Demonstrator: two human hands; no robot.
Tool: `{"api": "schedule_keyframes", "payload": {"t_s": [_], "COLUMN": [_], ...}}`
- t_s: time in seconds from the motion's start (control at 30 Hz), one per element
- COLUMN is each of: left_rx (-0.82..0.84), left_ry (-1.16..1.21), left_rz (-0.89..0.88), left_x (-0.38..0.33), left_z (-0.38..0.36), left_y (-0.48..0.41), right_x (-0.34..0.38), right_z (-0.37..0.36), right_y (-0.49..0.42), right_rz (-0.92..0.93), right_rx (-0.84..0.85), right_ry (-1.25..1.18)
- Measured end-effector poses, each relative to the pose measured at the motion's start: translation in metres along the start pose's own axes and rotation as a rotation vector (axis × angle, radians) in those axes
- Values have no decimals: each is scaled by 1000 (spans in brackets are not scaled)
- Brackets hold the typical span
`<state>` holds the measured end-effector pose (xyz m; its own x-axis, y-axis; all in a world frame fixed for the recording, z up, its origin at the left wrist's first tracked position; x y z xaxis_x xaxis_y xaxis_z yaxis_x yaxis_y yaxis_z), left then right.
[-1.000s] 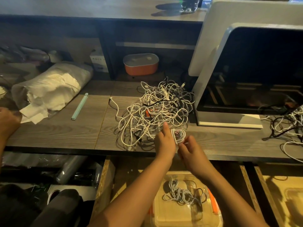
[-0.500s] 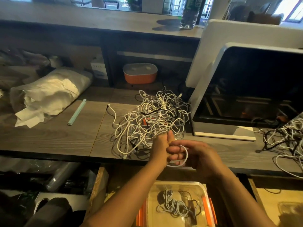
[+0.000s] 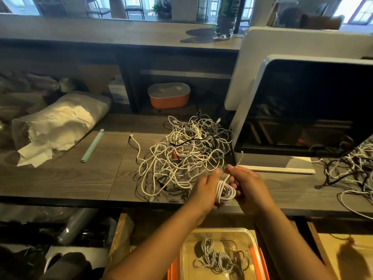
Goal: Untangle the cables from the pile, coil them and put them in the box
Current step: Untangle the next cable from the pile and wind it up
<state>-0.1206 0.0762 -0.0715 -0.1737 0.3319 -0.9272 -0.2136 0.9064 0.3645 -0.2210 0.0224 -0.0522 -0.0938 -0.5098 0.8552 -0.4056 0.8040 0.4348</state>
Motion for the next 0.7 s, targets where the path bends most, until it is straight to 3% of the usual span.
{"api": "schedule_keyframes", "payload": {"t_s": [0.17,0.33,0.5,0.63,0.7], "left_rx": [-2,-219,-234,-205,-211], "left_ry": [505,729,973,1020,986], "left_rz": [204,331,523,557,560], "left_x": [6,10,7,1,-1], "left_z": [-6,-10,-7,-8,-5], "left_y": [4,3,2,6,6], "right_x": [-16,-42,-54,-58,-56], "right_z": [-9,-13,-6,-5,-9], "right_y": [3,7,8,13,20], "right_rz": [34,344,888,1095,1083], "right_rx": [-122,-335,-287,-266,-91], "right_ry": [-111,262,819,920,904]}}
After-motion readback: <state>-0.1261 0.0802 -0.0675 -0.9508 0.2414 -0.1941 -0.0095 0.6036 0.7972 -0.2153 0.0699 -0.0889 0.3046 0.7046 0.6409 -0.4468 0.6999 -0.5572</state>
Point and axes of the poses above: each hand's wrist, its own y-axis away from the middle knuckle, its own z-axis out of the back of the hand, x = y × z, the point moved 1 cm from there along -y, towards the middle knuckle, and after that the axes turned 1 degree about -y, right-handed, at the moved point
